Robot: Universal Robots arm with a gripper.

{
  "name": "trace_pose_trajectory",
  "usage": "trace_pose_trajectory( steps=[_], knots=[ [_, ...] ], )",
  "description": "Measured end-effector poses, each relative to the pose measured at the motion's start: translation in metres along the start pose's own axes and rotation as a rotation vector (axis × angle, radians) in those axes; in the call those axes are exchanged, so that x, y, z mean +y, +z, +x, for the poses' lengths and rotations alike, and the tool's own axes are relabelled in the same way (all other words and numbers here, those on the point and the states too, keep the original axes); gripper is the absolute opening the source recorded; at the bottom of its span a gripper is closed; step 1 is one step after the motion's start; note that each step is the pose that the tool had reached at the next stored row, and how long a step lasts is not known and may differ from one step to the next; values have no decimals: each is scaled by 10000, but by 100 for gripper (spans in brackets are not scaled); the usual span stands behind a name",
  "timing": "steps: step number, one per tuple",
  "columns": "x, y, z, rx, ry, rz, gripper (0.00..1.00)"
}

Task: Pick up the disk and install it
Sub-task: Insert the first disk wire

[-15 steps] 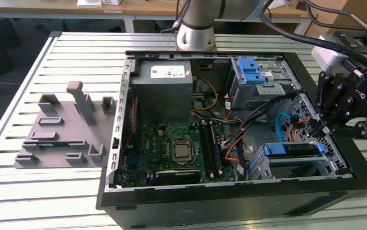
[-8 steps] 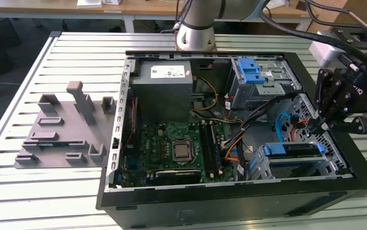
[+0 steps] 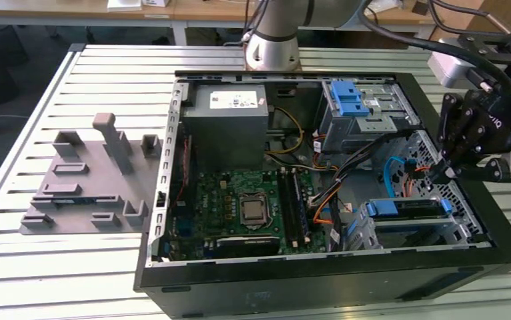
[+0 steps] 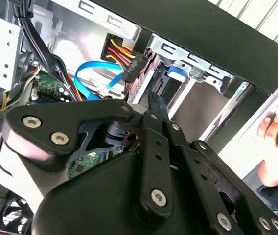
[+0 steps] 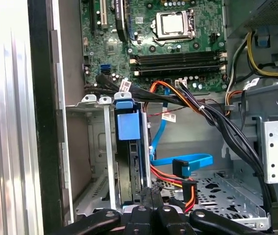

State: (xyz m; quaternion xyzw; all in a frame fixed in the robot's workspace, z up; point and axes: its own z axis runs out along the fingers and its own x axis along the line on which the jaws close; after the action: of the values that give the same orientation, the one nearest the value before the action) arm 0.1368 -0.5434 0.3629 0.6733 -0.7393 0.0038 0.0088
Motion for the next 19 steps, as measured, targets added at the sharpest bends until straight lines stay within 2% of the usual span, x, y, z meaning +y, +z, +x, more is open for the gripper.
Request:
trace_pose_trajectory(
  steps=[19],
  knots=[
    [-22,-15,-125,5,408,-92,11]
  ],
)
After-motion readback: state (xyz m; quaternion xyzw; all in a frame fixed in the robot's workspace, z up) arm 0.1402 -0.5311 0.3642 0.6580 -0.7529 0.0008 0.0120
